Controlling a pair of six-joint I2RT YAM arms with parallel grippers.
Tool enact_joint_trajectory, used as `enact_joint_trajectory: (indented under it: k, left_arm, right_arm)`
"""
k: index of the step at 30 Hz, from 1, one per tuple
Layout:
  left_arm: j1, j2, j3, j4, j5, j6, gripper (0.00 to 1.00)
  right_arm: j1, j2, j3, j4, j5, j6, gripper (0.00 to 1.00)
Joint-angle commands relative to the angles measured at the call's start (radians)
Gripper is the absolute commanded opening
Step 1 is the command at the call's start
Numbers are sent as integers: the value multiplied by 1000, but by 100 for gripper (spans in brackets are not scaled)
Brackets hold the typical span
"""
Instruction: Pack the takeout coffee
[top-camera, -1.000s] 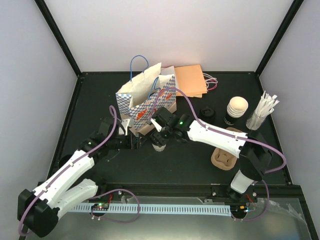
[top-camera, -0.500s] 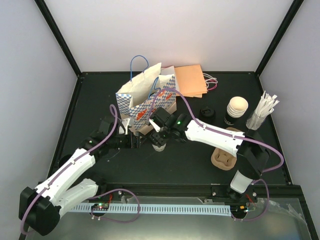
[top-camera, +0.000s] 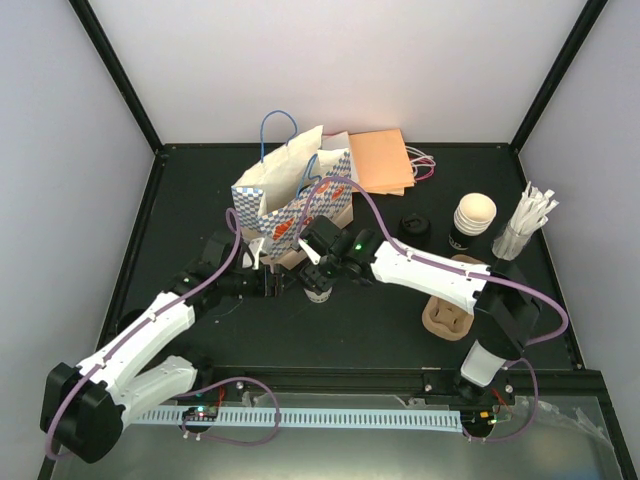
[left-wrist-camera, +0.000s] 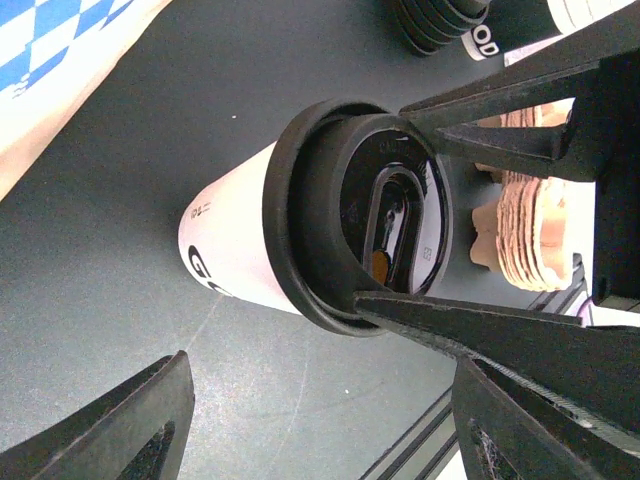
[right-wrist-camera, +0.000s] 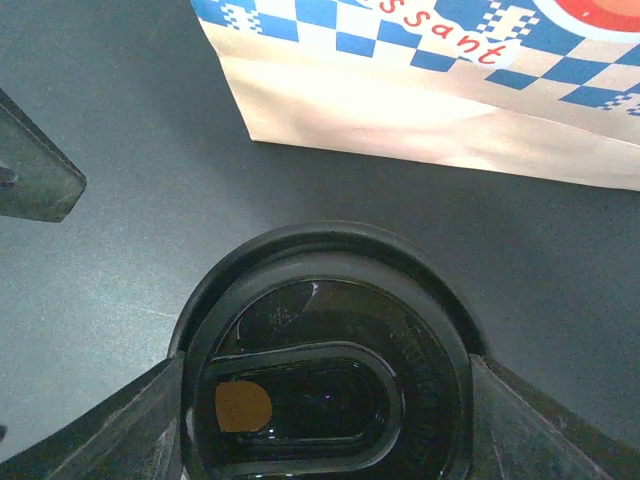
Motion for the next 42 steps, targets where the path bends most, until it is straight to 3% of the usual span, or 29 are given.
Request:
enact_joint_trajectory:
  k: [1,16,30,34,42]
  left_arm:
    - [9,-2,-3,37,30,3,73]
    - [12,2,-2,38,31,4,72]
    - [25,32,1,62,53,2,66]
    - [27,47,1,78,56,2,66]
    - [35,89,-10,132,54,-14,56]
  right_arm:
    - [11,43,-69,-79,7,-3,69]
    - [11,29,-182,8,-49,30,69]
    - [13,-24,-187,-26,-144,-6,69]
    - [12,-27,-190,-29,-91,7,69]
    - [11,3,-191,-26,-96,23,68]
